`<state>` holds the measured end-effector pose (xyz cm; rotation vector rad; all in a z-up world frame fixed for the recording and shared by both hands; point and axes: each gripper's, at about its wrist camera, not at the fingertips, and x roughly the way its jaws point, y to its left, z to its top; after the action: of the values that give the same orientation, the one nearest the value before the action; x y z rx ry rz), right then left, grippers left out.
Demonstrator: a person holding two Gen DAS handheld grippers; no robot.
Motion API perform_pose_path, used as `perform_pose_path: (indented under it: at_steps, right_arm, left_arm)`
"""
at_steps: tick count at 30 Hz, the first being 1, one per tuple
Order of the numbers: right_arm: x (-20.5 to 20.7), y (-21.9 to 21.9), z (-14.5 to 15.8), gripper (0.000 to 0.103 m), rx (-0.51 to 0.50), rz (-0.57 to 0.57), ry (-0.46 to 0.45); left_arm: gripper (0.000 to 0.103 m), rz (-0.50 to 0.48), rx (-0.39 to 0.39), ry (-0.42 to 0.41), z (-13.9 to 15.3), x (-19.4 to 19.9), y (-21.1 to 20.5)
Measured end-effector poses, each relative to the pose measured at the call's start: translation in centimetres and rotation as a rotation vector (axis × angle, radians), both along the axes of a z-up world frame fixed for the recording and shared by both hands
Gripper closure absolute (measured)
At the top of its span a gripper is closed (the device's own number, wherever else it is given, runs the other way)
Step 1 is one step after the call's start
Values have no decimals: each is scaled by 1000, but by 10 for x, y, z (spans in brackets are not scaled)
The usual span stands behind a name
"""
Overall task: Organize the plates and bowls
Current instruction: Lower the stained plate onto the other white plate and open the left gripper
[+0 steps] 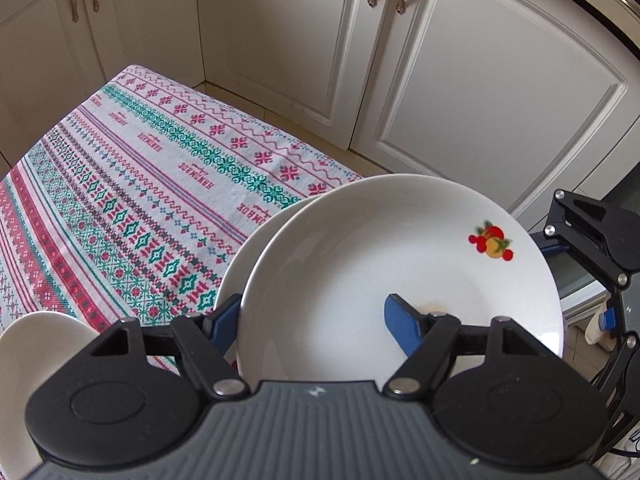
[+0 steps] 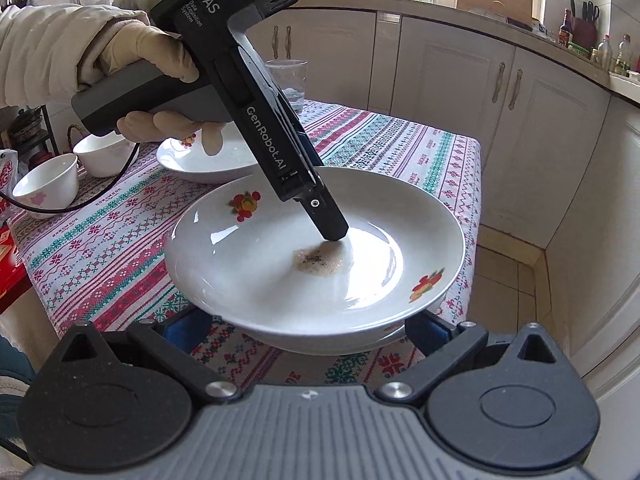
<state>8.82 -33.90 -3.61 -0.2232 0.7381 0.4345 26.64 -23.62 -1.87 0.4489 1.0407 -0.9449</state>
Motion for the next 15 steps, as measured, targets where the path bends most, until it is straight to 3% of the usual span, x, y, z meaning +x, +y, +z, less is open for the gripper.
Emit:
perform_pose_path:
  at_steps: [15]
  right_arm:
    - [-3,-3,0,0,6,-51,34]
  left_arm:
    - [28,-35,25,-23,-5,-3,-5]
